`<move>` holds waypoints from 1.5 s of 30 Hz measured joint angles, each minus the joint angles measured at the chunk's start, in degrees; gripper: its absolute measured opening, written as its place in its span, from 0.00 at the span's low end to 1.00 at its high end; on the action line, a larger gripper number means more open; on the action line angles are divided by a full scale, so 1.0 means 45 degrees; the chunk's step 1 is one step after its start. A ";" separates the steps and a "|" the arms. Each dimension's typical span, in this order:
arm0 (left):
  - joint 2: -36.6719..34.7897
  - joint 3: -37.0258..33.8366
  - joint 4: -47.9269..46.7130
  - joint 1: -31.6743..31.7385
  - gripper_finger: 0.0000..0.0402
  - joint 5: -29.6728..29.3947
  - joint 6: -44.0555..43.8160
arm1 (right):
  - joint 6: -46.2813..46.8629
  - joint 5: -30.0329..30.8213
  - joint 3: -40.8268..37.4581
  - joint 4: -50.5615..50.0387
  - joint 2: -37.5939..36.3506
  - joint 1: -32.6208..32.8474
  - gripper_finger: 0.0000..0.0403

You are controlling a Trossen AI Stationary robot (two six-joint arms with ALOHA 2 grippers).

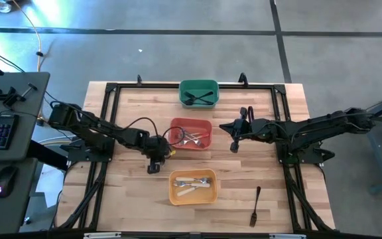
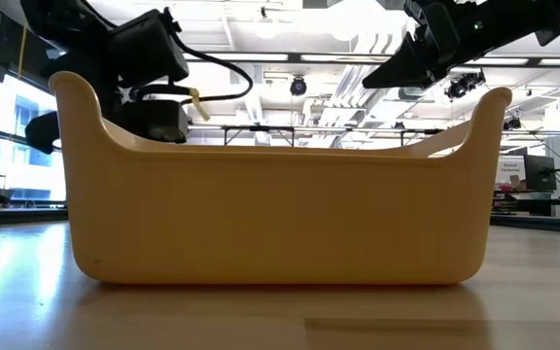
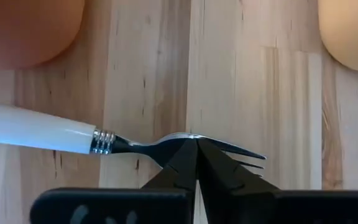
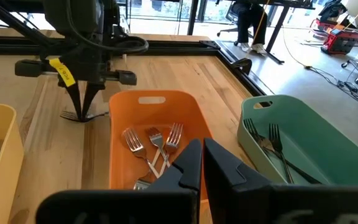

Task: Sort silverware by color (type)
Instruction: Put the white fork into the yellow bin

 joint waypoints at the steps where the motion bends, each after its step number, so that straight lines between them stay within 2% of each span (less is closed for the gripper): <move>1: 0.0011 0.0007 -0.0129 -0.0033 0.01 0.0025 -0.0004 | 0.0000 0.0003 0.0000 0.0003 0.0000 0.0000 0.00; 8: -0.0453 0.0007 -0.1550 -0.0478 0.00 0.0030 -0.0399 | 0.0005 0.0003 0.0000 0.0000 0.0000 0.0000 0.00; 18: -0.1940 -0.0037 -0.5166 -0.1202 0.00 -0.0266 -0.1921 | 0.0010 0.0000 0.0000 0.0000 -0.0005 0.0000 0.00; 21: -0.2449 -0.0037 -0.5509 -0.1369 0.00 -0.0393 -0.2646 | 0.0010 0.0000 0.0000 0.0000 -0.0003 0.0000 0.00; 25: -0.3052 -0.0037 -0.5528 -0.1368 0.01 -0.1198 -0.3987 | 0.0092 0.0000 0.0000 0.0000 0.0000 0.0000 0.00; 31: -0.3301 -0.0032 -0.5811 -0.1357 0.08 -0.2352 -0.5524 | 0.0102 0.0002 0.0000 0.0003 0.0000 0.0000 0.00; 36: -0.2930 -0.0032 -0.5785 -0.1347 0.18 -0.2384 -0.6696 | 0.0107 0.0001 0.0000 0.0001 0.0000 0.0000 0.00; 45: -0.1647 -0.0022 -0.4940 -0.1237 0.32 -0.2849 -0.6618 | 0.0107 0.0005 0.0000 0.0000 -0.0005 0.0000 0.00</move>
